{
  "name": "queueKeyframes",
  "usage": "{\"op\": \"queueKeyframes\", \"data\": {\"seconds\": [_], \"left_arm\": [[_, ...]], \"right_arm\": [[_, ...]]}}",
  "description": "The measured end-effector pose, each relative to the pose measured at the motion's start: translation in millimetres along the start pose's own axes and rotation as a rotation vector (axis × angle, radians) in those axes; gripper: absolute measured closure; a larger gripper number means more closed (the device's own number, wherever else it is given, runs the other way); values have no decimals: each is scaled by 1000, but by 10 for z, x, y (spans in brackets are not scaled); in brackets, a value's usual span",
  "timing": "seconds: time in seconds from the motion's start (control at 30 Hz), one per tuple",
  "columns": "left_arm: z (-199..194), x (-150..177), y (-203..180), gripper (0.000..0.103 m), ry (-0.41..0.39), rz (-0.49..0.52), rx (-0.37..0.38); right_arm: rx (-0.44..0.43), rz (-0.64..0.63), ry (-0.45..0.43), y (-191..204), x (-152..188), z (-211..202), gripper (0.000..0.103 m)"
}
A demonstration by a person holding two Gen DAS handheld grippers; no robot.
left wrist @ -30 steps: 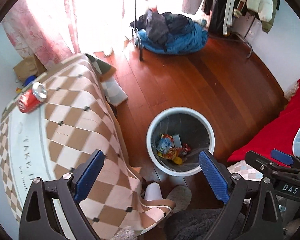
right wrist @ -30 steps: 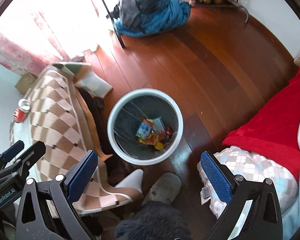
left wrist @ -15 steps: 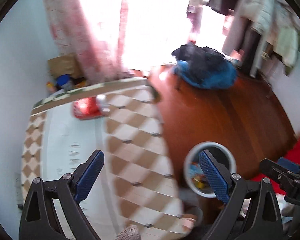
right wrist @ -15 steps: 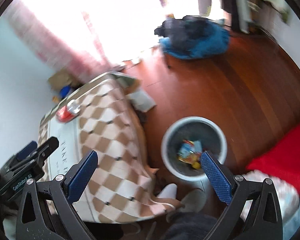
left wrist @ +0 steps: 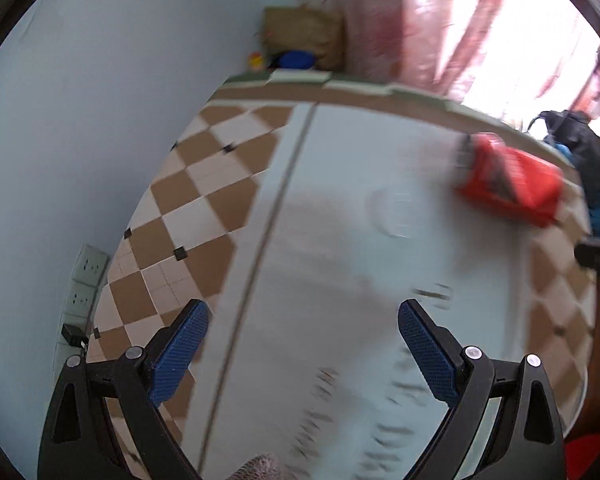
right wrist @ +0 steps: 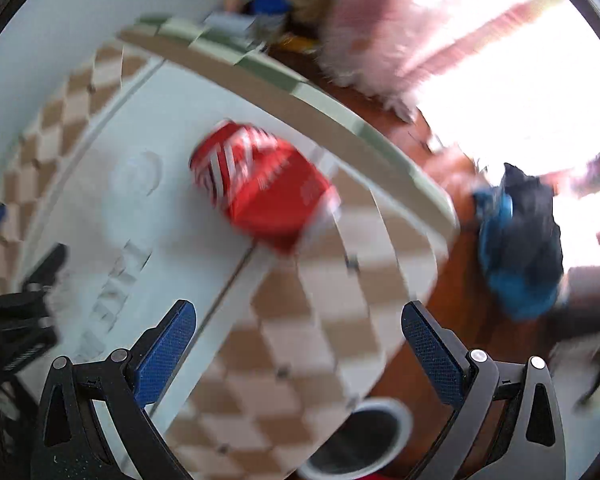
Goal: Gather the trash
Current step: 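Grasp clear plastic lid with left tool while right tool grasps red can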
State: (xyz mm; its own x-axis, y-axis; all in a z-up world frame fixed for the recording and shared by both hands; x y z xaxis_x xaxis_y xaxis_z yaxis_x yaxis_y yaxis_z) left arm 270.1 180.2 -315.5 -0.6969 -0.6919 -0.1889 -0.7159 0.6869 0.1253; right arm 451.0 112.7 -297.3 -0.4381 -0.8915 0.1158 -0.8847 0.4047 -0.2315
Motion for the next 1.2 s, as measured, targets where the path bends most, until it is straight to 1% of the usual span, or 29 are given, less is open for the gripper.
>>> {"op": "queueKeyframes", "data": {"seconds": [0.1, 0.13, 0.2, 0.23, 0.3, 0.37, 0.4, 0.47, 0.53, 0.57, 0.63, 0.7, 0.77, 0.93, 1.0, 1.03, 1.07, 1.1, 1.2], "left_arm": [[230, -108, 126, 6, 19, -10, -7], [256, -140, 143, 6, 21, -10, -8], [320, -193, 201, 6, 27, -6, -3], [355, -217, 210, 6, 32, -6, 0], [393, -270, 234, 6, 45, -8, 32], [384, -307, 214, 6, 45, 2, 54], [355, -317, 189, 6, 40, 11, 72], [312, -321, 144, 6, 29, 32, 107], [272, -318, 87, 6, 22, 53, 140], [255, -314, 25, 6, 21, 69, 156], [258, -314, -97, 6, 29, 103, 184], [290, -340, -218, 6, 37, 133, 196], [326, -386, -357, 7, 41, 163, 195], [327, -435, -610, 8, 29, 209, 189], [306, -463, -690, 26, 8, 228, 190], [297, -470, -705, 42, 2, 236, 183], [302, -492, -736, 61, -1, 252, 184], [301, -492, -756, 67, -3, 262, 189], [263, -506, -775, 67, -29, 277, 187]], "right_arm": [[94, -137, 33, 162, -435, 168, 0], [99, -165, 44, 181, -522, 217, 0], [76, -197, 80, 192, -741, 347, 0], [65, -204, 90, 188, -784, 383, 0], [21, -217, 115, 182, -891, 495, 0], [-17, -199, 127, 162, -938, 586, 0], [-43, -182, 126, 132, -948, 620, 0], [-84, -116, 111, 107, -954, 666, 4], [-155, -33, 97, 18, -940, 665, 6], [-195, 12, 98, -47, -892, 668, 6], [-227, 98, 114, -158, -789, 702, 7], [-273, 207, 142, -315, -659, 745, 8], [-310, 279, 149, -422, -506, 788, 9], [-364, 379, 130, -637, -231, 847, 12], [-372, 396, 121, -636, -189, 832, 14], [-372, 405, 119, -639, -157, 830, 14], [-375, 410, 115, -639, -141, 828, 14], [-378, 419, 112, -647, -110, 820, 15], [-382, 434, 105, -608, 0, 773, 16]]}}
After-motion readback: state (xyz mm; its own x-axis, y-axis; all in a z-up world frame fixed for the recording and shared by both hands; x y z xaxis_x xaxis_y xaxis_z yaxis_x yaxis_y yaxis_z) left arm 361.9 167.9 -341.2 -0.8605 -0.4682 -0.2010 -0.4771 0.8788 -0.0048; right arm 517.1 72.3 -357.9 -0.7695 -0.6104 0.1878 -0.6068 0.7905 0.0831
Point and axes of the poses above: each gripper's, at about its wrist camera, not at the fingertips, and z roughly the way its jaws point, y to its left, x to its underside, the point moved 1 cm from there along z, roughly the way its jaws point, and after that the axes turned 10 degrees about y, right-handed, at the moved point
